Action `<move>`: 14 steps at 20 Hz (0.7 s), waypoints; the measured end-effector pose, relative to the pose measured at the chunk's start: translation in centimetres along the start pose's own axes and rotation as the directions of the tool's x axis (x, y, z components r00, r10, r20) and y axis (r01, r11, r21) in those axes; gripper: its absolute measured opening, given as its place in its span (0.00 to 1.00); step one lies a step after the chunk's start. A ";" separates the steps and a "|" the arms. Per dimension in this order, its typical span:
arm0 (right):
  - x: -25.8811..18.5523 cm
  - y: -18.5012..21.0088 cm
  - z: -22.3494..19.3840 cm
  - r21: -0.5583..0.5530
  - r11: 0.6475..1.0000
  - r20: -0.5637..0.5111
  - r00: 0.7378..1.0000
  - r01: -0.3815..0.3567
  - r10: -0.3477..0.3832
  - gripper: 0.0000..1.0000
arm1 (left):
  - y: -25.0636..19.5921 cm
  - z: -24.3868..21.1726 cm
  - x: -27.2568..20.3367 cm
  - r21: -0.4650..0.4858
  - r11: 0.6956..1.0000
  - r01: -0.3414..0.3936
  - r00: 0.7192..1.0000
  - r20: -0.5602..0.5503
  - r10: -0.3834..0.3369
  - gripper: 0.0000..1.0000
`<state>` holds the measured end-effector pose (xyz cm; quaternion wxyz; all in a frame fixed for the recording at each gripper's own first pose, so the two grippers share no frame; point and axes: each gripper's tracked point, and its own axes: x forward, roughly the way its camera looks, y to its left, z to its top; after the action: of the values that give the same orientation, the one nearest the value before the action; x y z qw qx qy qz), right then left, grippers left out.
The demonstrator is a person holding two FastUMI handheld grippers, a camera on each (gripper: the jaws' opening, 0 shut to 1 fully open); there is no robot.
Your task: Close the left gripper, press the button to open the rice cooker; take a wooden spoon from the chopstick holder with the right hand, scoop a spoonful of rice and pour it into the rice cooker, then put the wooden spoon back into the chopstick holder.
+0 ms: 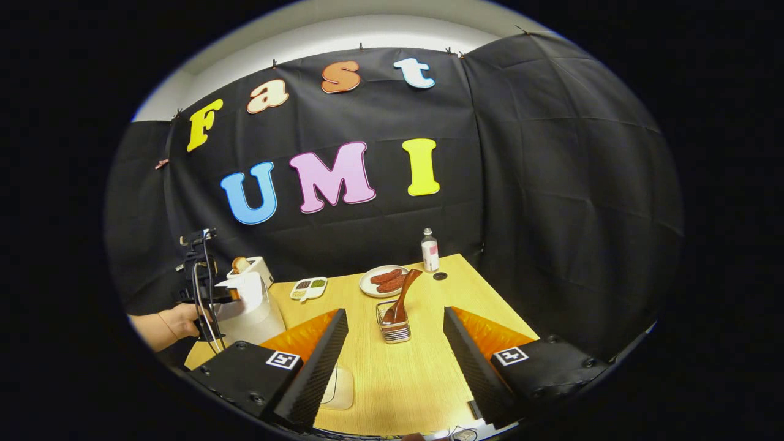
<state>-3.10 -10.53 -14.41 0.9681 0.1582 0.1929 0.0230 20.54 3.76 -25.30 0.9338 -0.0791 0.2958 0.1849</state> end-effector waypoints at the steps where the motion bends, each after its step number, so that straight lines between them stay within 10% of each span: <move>1: 0.0 0.1 0.0 -0.002 1.000 0.000 1.000 -0.001 0.001 0.99 | 0.5 0.5 -0.3 -0.019 1.000 0.002 1.000 0.031 -0.001 0.94; 14: -0.6 3.2 2.5 -0.059 0.997 0.076 0.996 -0.039 0.043 0.98 | 0.0 7.2 -13.7 0.019 0.971 0.238 0.909 0.348 -0.230 0.94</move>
<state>-2.66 -8.26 -10.96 0.9783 0.1349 0.1512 0.0422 13.92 1.55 -11.50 0.9857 -0.0911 0.1122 0.0861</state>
